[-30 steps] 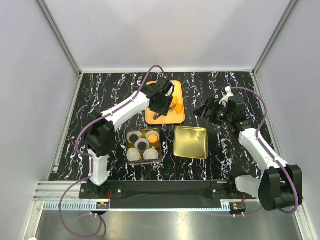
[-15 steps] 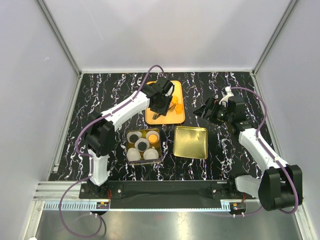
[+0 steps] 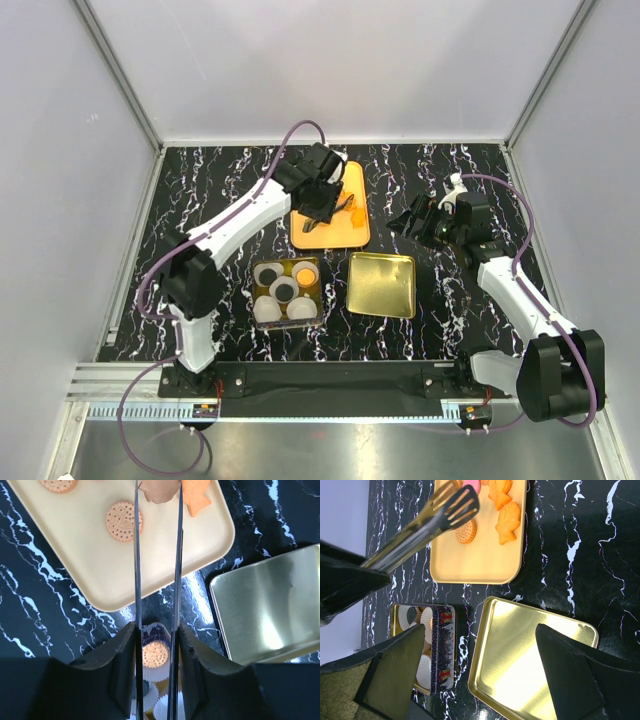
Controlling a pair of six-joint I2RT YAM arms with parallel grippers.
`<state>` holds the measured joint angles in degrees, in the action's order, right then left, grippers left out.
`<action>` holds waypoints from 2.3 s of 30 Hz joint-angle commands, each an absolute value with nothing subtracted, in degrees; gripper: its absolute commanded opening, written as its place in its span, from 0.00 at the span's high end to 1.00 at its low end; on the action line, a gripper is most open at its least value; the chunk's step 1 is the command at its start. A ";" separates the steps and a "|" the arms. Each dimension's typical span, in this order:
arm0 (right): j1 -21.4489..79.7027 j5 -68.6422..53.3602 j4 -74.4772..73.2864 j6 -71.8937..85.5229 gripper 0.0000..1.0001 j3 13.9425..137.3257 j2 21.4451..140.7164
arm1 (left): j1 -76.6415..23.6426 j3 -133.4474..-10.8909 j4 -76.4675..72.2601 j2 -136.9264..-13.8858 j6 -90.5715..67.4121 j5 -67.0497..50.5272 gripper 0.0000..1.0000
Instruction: Pack the cookies
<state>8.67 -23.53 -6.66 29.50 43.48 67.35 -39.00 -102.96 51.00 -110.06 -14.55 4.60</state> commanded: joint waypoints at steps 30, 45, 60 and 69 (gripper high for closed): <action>9.14 -23.20 -5.01 28.48 0.00 45.44 67.67 | -48.25 -54.07 64.60 -43.69 -24.96 -1.04 0.64; 9.14 -23.29 -4.92 28.48 0.00 45.53 68.20 | -55.28 -50.36 61.52 -43.85 -29.71 -0.18 0.62; 9.23 -23.64 -4.75 28.56 0.00 45.44 67.94 | -56.60 -51.41 62.23 -45.70 -30.06 2.64 0.52; 9.23 -23.73 -4.75 28.57 0.00 45.53 67.85 | -56.60 -54.40 63.81 -45.88 -29.53 3.25 0.54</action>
